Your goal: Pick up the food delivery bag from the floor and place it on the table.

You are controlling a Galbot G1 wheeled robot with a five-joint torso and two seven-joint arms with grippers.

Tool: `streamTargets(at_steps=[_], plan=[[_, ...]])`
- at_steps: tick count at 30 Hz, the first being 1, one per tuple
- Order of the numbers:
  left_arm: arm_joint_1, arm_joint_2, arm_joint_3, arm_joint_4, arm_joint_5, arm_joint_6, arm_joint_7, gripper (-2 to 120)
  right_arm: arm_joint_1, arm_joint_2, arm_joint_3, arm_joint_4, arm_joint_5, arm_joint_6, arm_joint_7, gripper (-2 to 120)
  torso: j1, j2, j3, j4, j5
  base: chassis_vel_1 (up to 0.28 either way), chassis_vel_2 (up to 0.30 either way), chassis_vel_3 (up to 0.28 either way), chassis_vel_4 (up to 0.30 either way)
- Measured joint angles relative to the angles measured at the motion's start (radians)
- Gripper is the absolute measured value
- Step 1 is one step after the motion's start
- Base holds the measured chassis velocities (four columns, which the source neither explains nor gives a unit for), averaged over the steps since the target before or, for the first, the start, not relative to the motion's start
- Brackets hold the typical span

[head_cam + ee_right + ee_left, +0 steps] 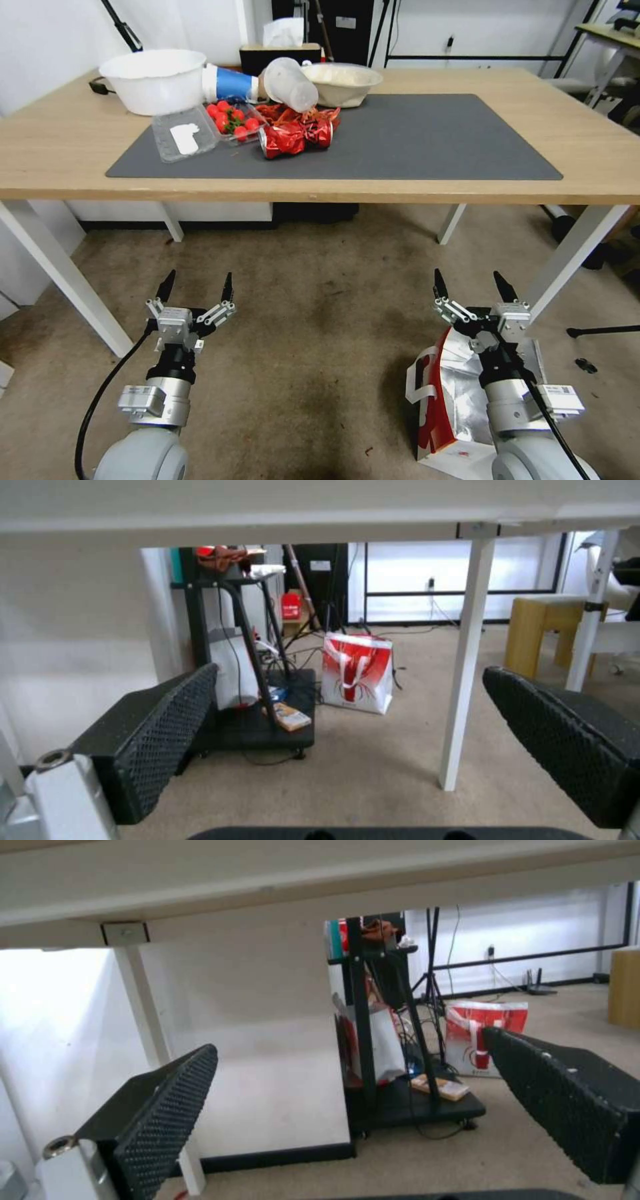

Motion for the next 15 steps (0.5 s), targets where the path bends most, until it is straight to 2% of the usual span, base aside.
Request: streamTargets(at_steps=[15], plan=[[-0.005,-0.004,0.012,0.004,0.002,0.003,-0.001,99,-0.006,-0.003,0.009,0.003,-0.002,0.001,0.000,100,-0.015,-0.059,-0.044,0.0000,0.0001,0.000,0.000,0.000,0.000]])
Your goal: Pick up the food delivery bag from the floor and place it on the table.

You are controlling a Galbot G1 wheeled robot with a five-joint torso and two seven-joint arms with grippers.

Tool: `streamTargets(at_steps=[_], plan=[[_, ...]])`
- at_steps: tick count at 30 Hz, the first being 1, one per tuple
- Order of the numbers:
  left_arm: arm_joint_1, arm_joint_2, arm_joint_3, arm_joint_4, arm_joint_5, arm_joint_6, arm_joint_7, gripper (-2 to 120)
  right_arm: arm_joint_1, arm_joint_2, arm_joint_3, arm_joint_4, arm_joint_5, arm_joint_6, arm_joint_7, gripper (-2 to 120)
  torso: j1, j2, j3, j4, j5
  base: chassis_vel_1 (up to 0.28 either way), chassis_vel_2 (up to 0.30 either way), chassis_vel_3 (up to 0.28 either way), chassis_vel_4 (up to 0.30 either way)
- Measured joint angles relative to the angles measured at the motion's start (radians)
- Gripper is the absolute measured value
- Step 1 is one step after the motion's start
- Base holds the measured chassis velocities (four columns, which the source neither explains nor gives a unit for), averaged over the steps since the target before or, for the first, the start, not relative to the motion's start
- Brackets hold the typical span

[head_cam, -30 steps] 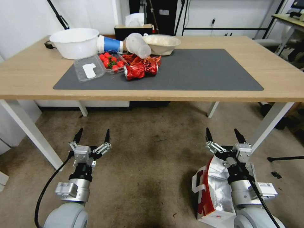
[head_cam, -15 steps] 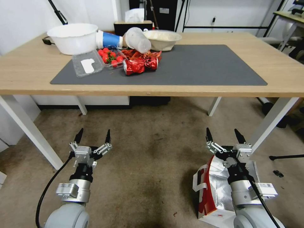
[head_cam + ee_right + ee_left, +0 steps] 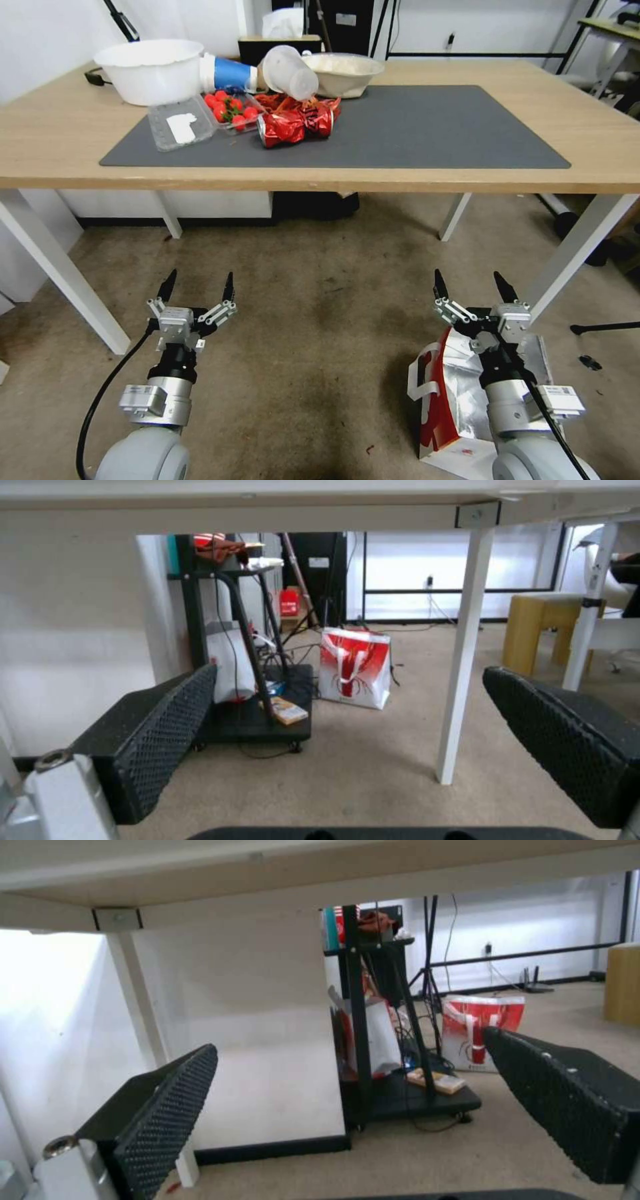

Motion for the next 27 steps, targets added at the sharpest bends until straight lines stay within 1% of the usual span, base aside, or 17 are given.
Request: streamTargets(at_steps=[2,6,12,14,19,20,26,27], plan=[[-0.001,-0.001,0.005,0.001,0.002,0.000,-0.001,99,0.002,0.003,0.002,-0.002,0.000,0.002,0.000,100,-0.002,-0.011,-0.009,0.0000,0.0000,0.000,0.000,0.000,0.000],[-0.002,-0.002,0.006,0.002,0.003,0.001,-0.001,99,0.003,0.004,0.002,-0.005,0.000,0.004,0.000,100,-0.005,-0.022,-0.016,0.0000,0.0000,0.000,0.000,0.000,0.000],[0.001,-0.002,0.004,0.002,0.003,0.002,0.001,99,0.003,0.005,0.001,-0.006,0.000,0.007,0.000,100,-0.009,-0.050,-0.041,0.0000,0.0000,0.000,0.000,0.000,0.000],[0.002,-0.002,0.004,0.002,0.003,0.002,0.001,99,0.003,0.005,0.001,-0.006,0.000,0.007,0.000,100,-0.010,-0.052,-0.042,0.0000,0.0000,0.000,0.000,0.000,0.000],[0.002,-0.004,0.004,-0.003,0.004,0.002,0.005,98,0.002,0.004,0.001,-0.003,0.001,0.009,0.000,100,-0.015,-0.076,-0.061,0.0000,0.0000,0.000,0.000,0.000,0.000],[0.002,-0.004,0.004,-0.003,0.004,0.002,0.005,98,0.002,0.004,0.001,-0.003,0.001,0.009,0.000,100,-0.015,-0.076,-0.061,0.0000,0.0000,0.000,0.000,0.000,0.000],[0.006,-0.005,0.004,-0.010,0.007,0.001,0.011,98,0.001,0.001,0.002,0.000,0.005,0.010,0.001,100,-0.017,-0.104,-0.087,0.0000,0.0000,0.000,0.000,0.000,0.000],[0.006,-0.005,0.004,-0.010,0.007,0.001,0.011,98,0.001,0.001,0.002,0.000,0.005,0.010,0.001,100,-0.017,-0.104,-0.087,0.0000,0.0000,0.000,0.000,0.000,0.000]])
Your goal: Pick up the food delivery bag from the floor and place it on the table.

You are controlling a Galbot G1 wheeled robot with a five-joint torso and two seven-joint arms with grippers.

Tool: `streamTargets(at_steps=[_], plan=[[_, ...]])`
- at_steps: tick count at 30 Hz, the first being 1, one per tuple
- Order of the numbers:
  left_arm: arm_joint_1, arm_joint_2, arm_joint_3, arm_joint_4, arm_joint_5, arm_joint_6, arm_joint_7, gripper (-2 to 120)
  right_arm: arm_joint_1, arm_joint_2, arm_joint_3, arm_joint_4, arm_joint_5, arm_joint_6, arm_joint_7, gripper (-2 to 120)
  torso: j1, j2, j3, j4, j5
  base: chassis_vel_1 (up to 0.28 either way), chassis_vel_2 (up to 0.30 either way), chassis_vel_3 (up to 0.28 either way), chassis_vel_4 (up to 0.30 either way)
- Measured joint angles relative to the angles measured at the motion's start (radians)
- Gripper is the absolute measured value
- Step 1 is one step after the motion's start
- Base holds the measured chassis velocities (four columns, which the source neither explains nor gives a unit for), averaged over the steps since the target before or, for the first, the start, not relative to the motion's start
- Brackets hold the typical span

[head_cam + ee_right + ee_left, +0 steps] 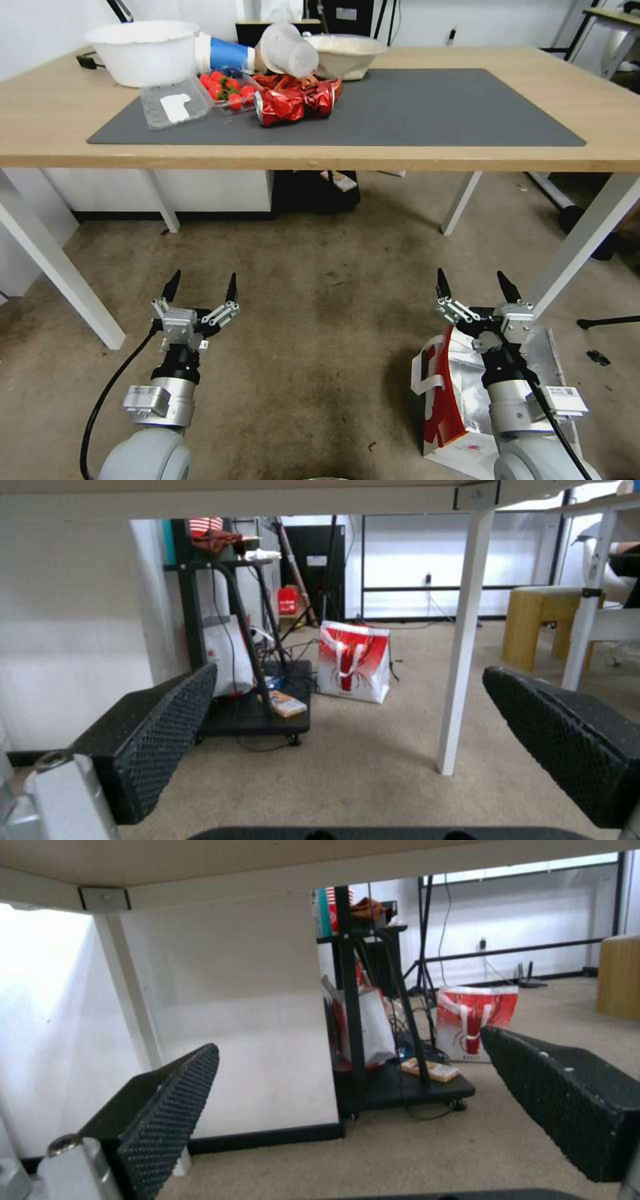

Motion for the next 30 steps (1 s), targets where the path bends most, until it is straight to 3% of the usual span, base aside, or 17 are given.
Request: streamTargets(at_steps=[14,27,30], plan=[[0.002,0.000,-0.001,-0.011,0.000,-0.001,0.012,98,-0.007,-0.009,0.010,0.012,0.012,0.002,-0.001,100,-0.005,-0.060,-0.054,0.0000,0.0000,0.000,0.000,0.000,0.000],[0.002,-0.003,-0.002,-0.005,-0.001,-0.008,0.024,98,-0.005,-0.004,0.009,0.003,0.014,0.002,-0.003,100,-0.009,-0.073,-0.054,0.0000,0.0000,0.000,0.000,0.000,0.000],[-0.002,0.000,-0.012,0.011,-0.011,-0.052,0.041,99,-0.003,-0.006,0.014,-0.005,0.020,0.002,-0.003,100,-0.008,-0.071,-0.054,0.0000,0.0000,0.000,0.000,0.000,0.000]])
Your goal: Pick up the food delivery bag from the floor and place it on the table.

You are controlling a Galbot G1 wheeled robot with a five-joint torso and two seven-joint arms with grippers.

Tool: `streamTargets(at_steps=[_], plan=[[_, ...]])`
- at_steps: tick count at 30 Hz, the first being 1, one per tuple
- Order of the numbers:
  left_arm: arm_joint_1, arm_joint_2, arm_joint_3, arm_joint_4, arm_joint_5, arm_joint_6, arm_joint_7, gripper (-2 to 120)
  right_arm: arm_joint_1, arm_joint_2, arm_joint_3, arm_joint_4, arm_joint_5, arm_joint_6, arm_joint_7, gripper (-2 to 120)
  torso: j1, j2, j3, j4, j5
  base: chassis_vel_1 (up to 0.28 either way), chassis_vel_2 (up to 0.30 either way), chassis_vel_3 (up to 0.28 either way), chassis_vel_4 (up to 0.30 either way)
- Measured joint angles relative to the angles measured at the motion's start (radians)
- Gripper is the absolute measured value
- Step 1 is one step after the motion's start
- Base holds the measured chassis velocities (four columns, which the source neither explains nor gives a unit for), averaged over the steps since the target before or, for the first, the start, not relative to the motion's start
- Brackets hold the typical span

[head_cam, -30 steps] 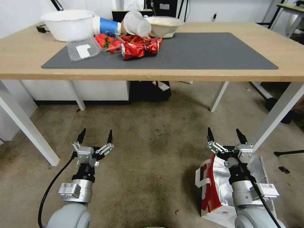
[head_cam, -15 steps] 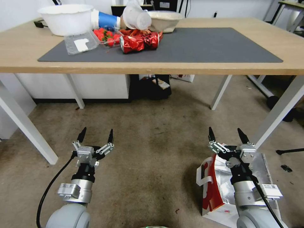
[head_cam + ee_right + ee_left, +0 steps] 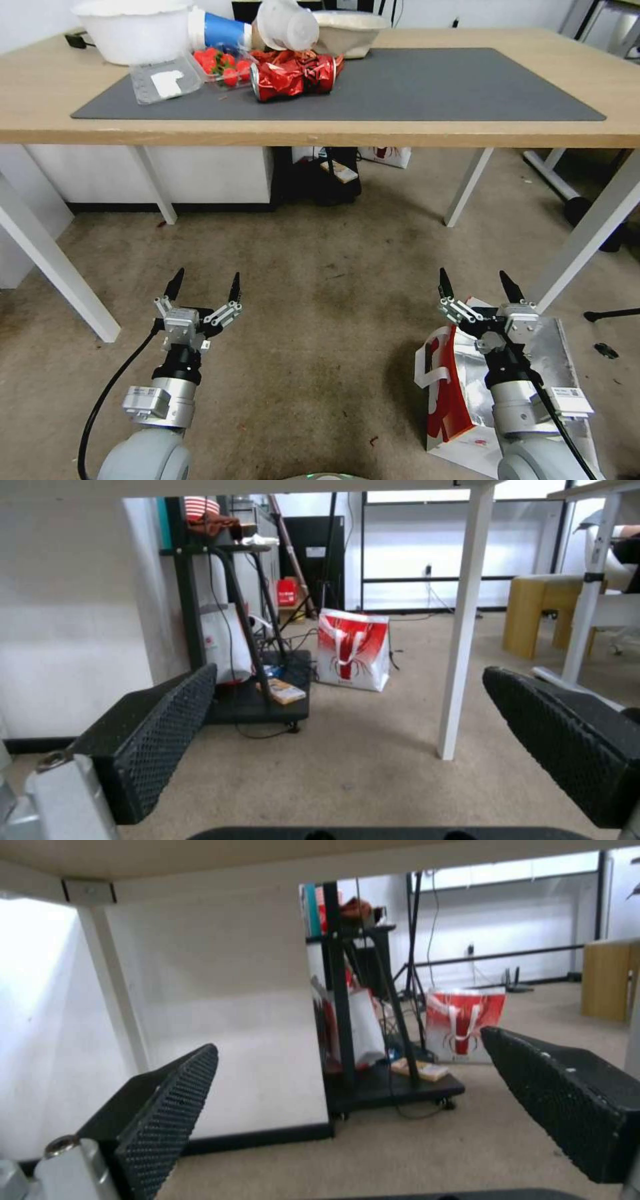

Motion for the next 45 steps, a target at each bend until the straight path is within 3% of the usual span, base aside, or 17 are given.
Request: streamTargets(at_steps=[8,12,18,20,32,45], plan=[[-0.004,0.001,-0.001,0.005,0.014,-0.024,-0.018,100,0.009,-0.013,0.028,-0.003,0.012,0.000,-0.005,100,0.000,0.003,0.000,0.0000,0.0000,0.000,0.000,0.000,0.000],[-0.003,0.009,0.005,-0.004,0.027,0.012,-0.060,100,0.016,-0.033,0.074,-0.021,0.002,0.000,-0.021,100,0.001,0.005,0.000,0.0000,0.0001,0.000,0.000,0.000,0.000],[-0.005,0.022,-0.006,-0.009,0.012,0.031,-0.067,100,0.021,-0.049,0.150,-0.050,-0.001,0.003,-0.054,100,0.001,0.006,0.000,0.0001,0.0002,0.000,0.000,0.000,0.000],[-0.007,0.024,-0.009,-0.009,0.002,0.041,-0.075,100,0.028,-0.056,0.218,-0.086,0.001,0.019,-0.087,100,0.001,0.006,0.000,0.0000,0.0000,0.000,0.000,0.000,0.000],[-0.007,0.020,-0.007,0.015,0.015,0.080,-0.146,100,0.061,-0.092,0.397,-0.259,0.044,0.078,-0.192,100,0.001,0.008,0.000,0.0000,0.0000,0.000,0.000,0.000,0.000],[-0.010,0.022,-0.012,0.036,-0.002,0.081,-0.162,99,0.070,-0.125,0.460,-0.431,0.065,0.128,-0.249,100,0.001,0.009,0.000,0.0000,0.0001,0.000,0.000,0.000,0.000]])
